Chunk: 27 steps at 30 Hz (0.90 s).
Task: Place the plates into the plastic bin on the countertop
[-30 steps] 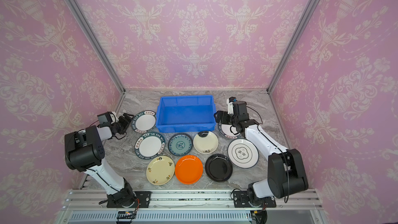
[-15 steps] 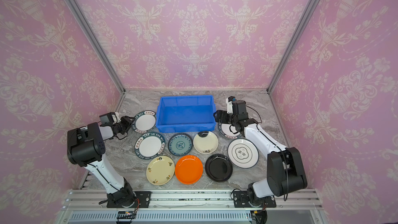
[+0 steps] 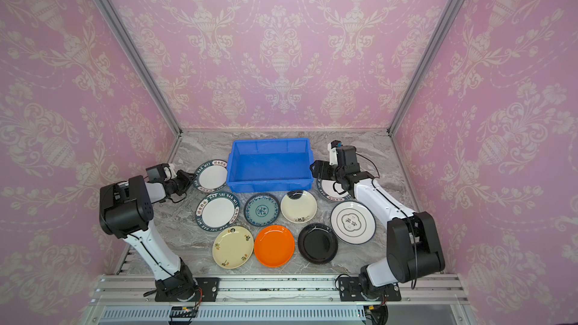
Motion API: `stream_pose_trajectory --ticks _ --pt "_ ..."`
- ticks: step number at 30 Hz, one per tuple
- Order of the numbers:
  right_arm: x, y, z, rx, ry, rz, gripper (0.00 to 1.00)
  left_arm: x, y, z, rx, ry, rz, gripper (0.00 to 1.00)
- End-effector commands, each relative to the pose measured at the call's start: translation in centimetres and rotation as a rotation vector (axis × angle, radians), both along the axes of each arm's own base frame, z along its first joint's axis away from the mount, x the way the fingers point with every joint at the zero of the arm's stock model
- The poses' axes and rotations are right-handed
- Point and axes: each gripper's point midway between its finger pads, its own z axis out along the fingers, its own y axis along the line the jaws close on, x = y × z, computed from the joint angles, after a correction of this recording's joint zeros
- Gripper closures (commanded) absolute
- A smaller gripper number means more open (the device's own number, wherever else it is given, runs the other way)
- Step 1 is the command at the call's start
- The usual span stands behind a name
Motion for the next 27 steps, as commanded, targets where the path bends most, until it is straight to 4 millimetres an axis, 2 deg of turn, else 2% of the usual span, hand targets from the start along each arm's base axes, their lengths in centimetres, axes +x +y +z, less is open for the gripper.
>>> stream_pose_trajectory --ticks 1,7,9,14,18,22,27 --pt "0.5 0.1 0.4 -0.015 -0.01 -0.004 0.09 -0.5 -0.2 -1.2 -0.013 0.039 -0.011 0.85" --pt "0.4 -0.3 0.1 -0.032 0.005 -0.024 0.09 -0.3 -0.2 -0.7 -0.016 0.032 -0.013 0.91" --pt "0.4 -0.4 0.1 -0.033 0.005 -0.026 0.09 -0.3 -0.2 -0.2 -0.011 0.021 -0.012 1.0" --pt "0.4 -0.6 0.6 -0.034 -0.011 -0.037 0.09 -0.1 0.2 1.9 0.015 -0.012 0.015 1.0" --pt "0.4 -0.6 1.0 -0.028 -0.025 -0.043 0.09 -0.3 1.3 6.6 0.121 -0.06 0.063 1.0" --pt "0.5 -0.8 1.6 -0.022 -0.046 -0.058 0.09 -0.6 1.5 12.6 0.299 -0.072 0.089 1.0" --pt "0.4 -1.4 2.5 -0.037 -0.07 -0.079 0.09 -0.6 -1.1 19.7 0.598 -0.04 0.046 1.0"
